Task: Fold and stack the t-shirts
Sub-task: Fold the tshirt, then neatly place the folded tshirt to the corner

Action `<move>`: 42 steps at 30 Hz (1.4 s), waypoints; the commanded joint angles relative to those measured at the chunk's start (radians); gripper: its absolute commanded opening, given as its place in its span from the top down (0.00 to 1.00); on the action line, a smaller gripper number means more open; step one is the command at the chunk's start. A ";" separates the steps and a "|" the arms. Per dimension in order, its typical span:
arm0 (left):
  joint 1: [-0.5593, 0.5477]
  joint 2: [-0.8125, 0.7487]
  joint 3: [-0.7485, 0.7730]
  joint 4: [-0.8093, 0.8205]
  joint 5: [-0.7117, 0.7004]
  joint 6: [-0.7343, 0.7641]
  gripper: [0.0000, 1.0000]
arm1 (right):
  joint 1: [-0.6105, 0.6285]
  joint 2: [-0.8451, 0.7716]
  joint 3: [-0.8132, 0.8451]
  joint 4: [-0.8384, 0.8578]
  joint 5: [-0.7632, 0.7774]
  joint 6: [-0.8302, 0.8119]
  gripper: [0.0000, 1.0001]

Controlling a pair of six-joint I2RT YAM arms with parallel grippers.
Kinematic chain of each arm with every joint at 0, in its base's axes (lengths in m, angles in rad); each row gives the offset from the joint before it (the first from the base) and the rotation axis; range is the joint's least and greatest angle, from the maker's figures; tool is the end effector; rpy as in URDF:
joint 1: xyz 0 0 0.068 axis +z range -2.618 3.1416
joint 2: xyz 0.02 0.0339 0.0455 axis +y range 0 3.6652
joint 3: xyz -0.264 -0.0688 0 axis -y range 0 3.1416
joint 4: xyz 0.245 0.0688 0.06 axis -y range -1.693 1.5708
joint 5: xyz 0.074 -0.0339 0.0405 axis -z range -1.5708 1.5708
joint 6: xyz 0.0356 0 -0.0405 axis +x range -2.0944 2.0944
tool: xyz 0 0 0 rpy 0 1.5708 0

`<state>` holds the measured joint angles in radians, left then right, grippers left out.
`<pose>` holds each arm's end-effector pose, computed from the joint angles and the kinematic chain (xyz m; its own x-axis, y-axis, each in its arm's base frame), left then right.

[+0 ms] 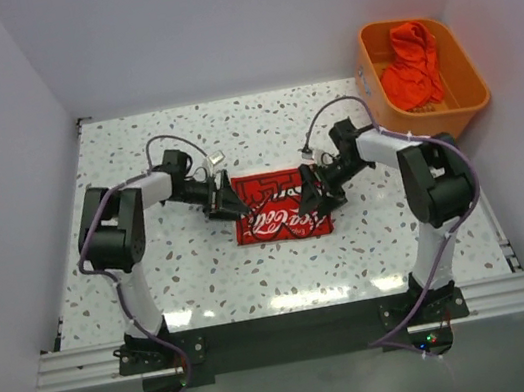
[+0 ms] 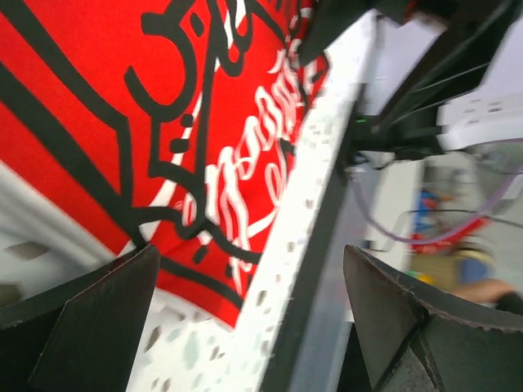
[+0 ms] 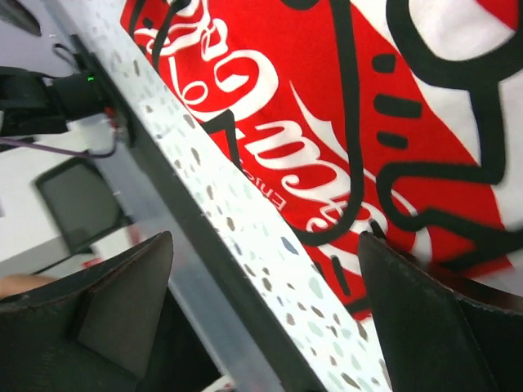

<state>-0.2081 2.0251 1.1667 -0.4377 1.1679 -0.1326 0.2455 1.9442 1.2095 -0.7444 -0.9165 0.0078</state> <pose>0.3506 -0.1075 0.1199 -0.9765 0.1532 -0.1518 0.1978 0.3554 -0.9135 0.3298 0.1118 0.1443 -0.9676 -0.2375 -0.0854 -0.2109 0.5746 0.7908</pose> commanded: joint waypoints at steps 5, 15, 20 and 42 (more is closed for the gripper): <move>0.021 -0.308 0.045 -0.006 -0.387 0.140 0.00 | 0.075 -0.303 0.123 0.079 0.475 -0.039 0.02; 0.073 -0.416 0.112 0.059 -0.781 0.065 0.00 | 0.425 -0.127 0.238 0.174 0.969 0.008 0.01; 0.099 -0.448 0.113 0.037 -0.817 0.128 0.00 | 0.459 0.062 0.300 0.149 1.027 -0.047 0.01; 0.111 -0.407 0.290 0.013 -0.795 0.275 0.00 | 0.063 -0.385 -0.235 -0.173 0.972 -0.604 0.01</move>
<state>-0.1047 1.6047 1.3930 -0.4427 0.3492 0.1249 0.3481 1.6405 1.0370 -0.8825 0.0143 -0.4591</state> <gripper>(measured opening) 0.997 0.986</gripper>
